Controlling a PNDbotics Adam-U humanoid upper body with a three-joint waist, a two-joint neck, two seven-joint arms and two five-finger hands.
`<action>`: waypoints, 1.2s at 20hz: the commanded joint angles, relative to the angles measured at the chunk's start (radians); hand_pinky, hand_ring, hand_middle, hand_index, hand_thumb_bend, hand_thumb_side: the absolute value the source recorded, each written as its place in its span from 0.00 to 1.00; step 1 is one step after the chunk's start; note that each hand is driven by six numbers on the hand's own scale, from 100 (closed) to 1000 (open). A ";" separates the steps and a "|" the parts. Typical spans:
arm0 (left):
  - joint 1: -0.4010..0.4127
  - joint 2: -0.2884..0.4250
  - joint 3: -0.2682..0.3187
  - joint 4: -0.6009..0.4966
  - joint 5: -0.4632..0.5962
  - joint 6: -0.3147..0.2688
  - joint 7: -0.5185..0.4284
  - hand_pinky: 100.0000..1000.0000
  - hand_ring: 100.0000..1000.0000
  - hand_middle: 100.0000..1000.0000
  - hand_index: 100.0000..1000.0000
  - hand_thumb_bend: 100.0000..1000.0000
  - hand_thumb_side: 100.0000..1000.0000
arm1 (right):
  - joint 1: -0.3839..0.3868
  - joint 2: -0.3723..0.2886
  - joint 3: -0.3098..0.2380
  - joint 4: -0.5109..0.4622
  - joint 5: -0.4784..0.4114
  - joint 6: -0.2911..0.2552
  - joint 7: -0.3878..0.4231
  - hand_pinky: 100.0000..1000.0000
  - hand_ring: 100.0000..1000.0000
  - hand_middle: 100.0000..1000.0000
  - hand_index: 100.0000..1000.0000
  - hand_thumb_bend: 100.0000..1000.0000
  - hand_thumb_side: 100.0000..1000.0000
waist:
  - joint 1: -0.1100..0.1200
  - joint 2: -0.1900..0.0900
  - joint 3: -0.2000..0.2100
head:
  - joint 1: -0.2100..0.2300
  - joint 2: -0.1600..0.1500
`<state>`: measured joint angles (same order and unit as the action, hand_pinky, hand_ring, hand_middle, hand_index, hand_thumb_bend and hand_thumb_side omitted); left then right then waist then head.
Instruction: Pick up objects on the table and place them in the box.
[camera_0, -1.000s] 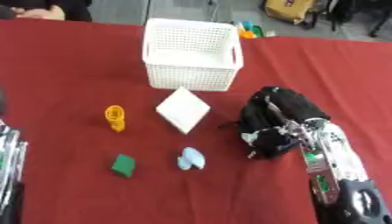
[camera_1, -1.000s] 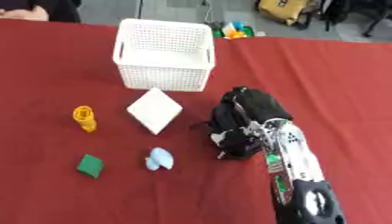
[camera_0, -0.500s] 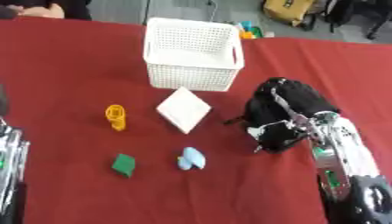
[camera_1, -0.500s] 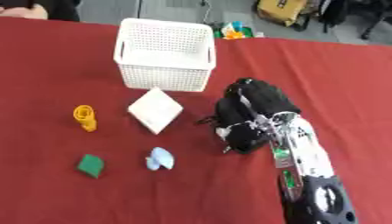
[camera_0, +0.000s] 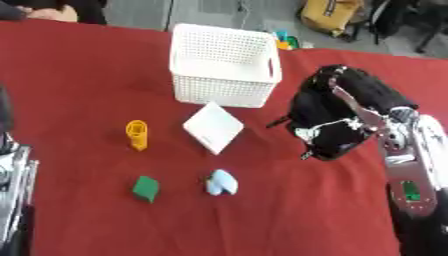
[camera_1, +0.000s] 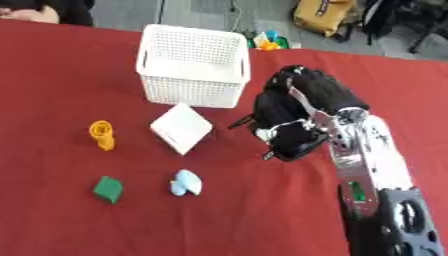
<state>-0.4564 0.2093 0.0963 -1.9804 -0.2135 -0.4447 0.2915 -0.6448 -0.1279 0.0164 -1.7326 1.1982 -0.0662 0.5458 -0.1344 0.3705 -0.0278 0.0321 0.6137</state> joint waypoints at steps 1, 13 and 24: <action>-0.008 0.013 -0.001 -0.020 0.002 0.005 0.000 0.53 0.48 0.45 0.67 0.05 0.91 | -0.029 -0.064 0.000 -0.046 -0.063 0.007 -0.001 0.00 0.58 0.41 0.43 0.00 0.00 | 0.002 -0.032 -0.003 | 0.008 -0.002; -0.006 0.017 -0.007 -0.020 0.005 0.008 -0.010 0.53 0.48 0.44 0.67 0.05 0.91 | -0.126 -0.265 0.023 -0.039 -0.306 -0.002 0.005 0.00 0.58 0.40 0.42 0.00 0.00 | -0.010 -0.034 0.001 | 0.017 0.006; -0.016 0.009 -0.026 -0.020 0.020 0.000 -0.032 0.53 0.47 0.44 0.67 0.04 0.91 | -0.267 -0.398 0.047 0.091 -0.437 -0.037 0.003 0.00 0.57 0.39 0.42 0.00 0.00 | -0.003 -0.016 0.057 | -0.052 -0.021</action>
<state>-0.4562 0.2096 0.0769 -1.9804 -0.1992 -0.4433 0.2664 -0.8901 -0.4814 0.0682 -1.6498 0.7823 -0.0984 0.5545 -0.1453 0.3730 0.0338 -0.0074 0.6053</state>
